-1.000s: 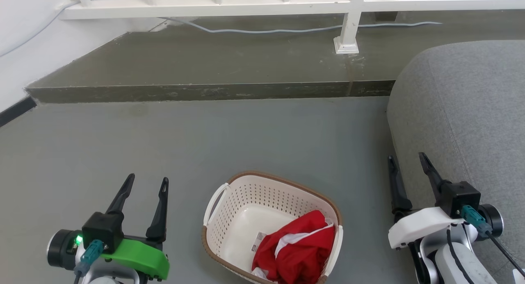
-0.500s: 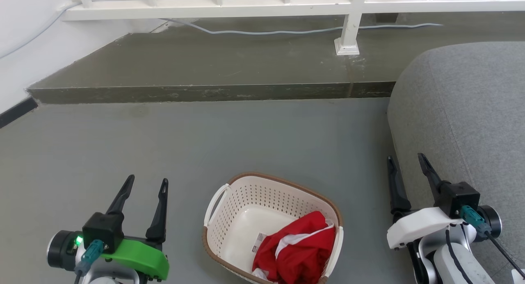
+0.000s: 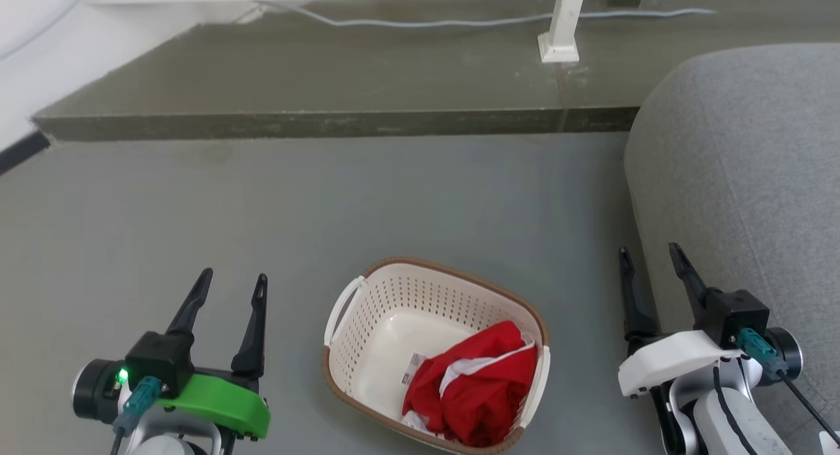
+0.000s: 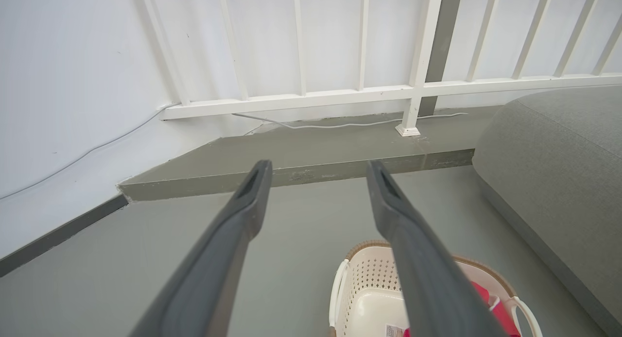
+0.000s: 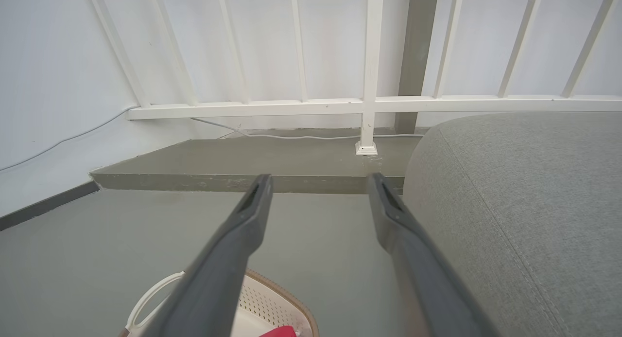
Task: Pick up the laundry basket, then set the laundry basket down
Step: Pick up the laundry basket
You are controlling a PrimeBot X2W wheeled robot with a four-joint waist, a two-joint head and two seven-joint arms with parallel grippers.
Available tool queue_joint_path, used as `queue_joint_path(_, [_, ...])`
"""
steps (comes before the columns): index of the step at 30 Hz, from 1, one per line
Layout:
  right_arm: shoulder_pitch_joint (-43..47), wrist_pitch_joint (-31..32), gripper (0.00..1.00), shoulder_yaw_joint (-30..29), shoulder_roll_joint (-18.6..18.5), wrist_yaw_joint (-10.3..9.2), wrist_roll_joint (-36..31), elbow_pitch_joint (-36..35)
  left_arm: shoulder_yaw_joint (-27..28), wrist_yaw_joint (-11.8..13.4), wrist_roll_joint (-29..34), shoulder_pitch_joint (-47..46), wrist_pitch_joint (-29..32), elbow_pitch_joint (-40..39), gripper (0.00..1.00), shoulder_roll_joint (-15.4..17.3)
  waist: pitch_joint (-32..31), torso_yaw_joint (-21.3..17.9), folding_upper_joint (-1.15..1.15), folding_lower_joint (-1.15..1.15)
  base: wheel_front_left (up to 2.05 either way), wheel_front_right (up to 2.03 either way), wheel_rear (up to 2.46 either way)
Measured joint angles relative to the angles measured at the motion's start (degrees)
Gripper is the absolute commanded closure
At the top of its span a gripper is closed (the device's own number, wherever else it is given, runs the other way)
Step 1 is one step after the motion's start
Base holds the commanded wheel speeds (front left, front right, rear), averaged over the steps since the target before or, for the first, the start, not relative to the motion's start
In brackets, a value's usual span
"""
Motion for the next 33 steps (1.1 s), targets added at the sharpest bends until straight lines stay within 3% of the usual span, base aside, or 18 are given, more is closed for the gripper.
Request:
queue_joint_path(16, [-1.8, 0.0, 0.00, -0.1, 0.2, -0.01, -0.5, -1.2, 1.4, -0.7, -3.0, -3.4, 0.3, -2.0, 0.00, -0.1, 10.0, 0.2, 0.00, 0.00, 0.00, 0.00, 0.00])
queue_joint_path(33, [-7.9, -0.2, 0.00, -0.3, 1.2, -0.03, -1.7, -3.8, 1.9, -3.8, -4.9, -10.0, 1.8, -0.5, 0.00, 0.1, 23.6, -0.1, 0.00, 0.00, 0.00, 0.00, 0.00])
